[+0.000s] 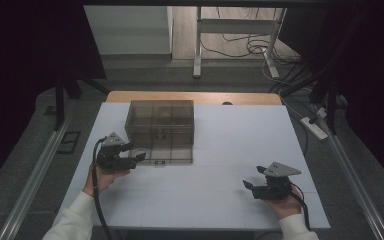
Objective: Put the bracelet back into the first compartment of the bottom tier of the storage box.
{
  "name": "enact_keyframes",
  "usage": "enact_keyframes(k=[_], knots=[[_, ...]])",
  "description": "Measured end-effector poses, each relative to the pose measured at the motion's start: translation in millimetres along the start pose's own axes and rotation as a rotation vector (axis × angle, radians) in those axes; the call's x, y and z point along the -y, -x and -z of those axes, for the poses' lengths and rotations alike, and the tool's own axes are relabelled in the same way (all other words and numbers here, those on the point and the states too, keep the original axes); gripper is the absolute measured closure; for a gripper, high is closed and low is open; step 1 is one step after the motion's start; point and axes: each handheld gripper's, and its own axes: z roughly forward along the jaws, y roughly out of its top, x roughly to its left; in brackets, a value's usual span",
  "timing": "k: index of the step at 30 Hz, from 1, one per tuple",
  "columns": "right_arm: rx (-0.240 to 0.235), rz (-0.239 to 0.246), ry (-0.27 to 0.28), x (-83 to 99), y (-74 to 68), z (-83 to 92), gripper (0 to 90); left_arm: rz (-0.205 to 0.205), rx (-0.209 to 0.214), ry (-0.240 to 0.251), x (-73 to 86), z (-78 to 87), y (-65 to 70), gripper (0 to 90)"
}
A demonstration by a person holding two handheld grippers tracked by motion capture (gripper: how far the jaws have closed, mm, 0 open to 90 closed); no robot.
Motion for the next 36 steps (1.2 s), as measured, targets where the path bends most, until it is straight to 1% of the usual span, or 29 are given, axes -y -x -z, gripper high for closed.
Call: enact_keyframes(k=[8, 15, 17, 20, 28, 36], knots=[[0.001, 0.0, -0.001, 0.1, -0.1, -0.4, 23.7, -0.014, 0.014, 0.004, 2.3, 2.9, 7.8, 32.7], [0.002, -0.001, -0.001, 0.3, 0.2, 0.2, 23.6, -0.023, 0.032, -0.008, 10.1, 5.2, 16.1, 32.4], [0.002, -0.001, -0.001, 0.3, 0.1, 0.1, 23.6, -0.023, 0.042, -0.013, 12.6, 4.5, 18.0, 32.1], [0.002, 0.001, -0.002, 0.3, 0.0, 0.2, 23.7, -0.029, 0.046, -0.025, 14.7, 2.3, 21.2, 31.7], [0.002, 0.0, 0.003, 0.4, 0.0, 0.9, 23.6, -0.041, 0.07, -0.043, 15.6, -3.7, 28.0, 31.0], [0.002, -0.003, 0.003, 0.6, 0.2, 0.8, 23.6, -0.042, 0.079, -0.055, 17.4, -8.8, 32.0, 31.3]])
